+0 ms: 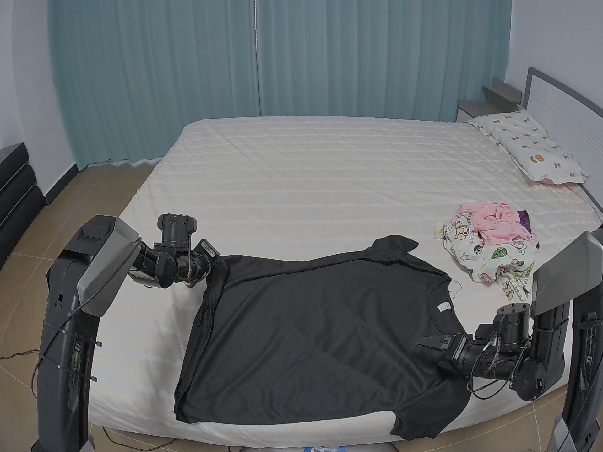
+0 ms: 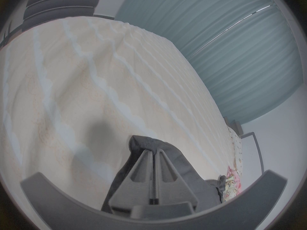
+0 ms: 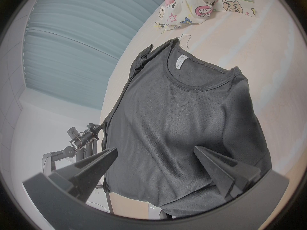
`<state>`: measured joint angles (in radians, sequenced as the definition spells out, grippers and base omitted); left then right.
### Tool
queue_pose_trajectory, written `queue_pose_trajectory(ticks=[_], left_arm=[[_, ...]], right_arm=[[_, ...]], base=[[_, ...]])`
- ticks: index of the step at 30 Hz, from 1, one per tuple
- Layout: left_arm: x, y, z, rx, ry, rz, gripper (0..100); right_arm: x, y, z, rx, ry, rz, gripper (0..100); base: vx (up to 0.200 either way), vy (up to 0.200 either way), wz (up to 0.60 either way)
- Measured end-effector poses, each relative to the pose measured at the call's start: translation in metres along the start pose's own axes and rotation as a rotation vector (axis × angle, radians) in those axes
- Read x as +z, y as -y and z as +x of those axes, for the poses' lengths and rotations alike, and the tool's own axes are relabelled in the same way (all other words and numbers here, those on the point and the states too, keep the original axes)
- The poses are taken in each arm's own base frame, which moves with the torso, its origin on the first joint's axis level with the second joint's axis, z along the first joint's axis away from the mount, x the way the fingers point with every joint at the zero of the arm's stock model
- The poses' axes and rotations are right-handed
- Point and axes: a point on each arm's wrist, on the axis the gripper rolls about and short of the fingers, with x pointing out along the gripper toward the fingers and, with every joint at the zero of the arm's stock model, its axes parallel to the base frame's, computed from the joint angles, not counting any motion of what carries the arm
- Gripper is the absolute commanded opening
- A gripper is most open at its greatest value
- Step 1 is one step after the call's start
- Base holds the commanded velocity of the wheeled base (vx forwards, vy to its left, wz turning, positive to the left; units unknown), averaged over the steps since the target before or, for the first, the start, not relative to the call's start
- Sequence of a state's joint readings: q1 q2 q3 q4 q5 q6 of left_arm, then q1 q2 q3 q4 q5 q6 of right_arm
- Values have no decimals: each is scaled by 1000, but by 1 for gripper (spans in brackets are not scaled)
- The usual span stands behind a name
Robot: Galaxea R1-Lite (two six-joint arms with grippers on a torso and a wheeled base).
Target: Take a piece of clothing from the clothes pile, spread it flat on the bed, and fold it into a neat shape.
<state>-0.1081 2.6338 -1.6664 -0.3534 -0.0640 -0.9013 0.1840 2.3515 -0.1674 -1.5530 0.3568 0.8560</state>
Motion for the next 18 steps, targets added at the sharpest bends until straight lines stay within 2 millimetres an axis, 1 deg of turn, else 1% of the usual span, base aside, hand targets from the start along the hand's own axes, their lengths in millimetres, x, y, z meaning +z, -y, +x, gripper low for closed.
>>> queue_pose_trajectory(ticks=[8, 11, 15, 18], left_arm=[[11, 7, 0, -9, 47, 25, 0], [18, 11, -1, -23, 70, 93, 0], [23, 11, 0, -25, 81, 166, 0], [23, 8, 1, -21, 80, 180, 0]], right_arm=[[-2, -1, 1, -3, -3, -5, 100], [-2, -1, 1, -8, 0, -6, 100], [-3, -1, 1, -11, 0, -7, 100], [-3, 0, 2, -12, -1, -7, 100]], base=[[0, 0, 0], [0, 0, 0], [0, 0, 0], [0, 0, 0]])
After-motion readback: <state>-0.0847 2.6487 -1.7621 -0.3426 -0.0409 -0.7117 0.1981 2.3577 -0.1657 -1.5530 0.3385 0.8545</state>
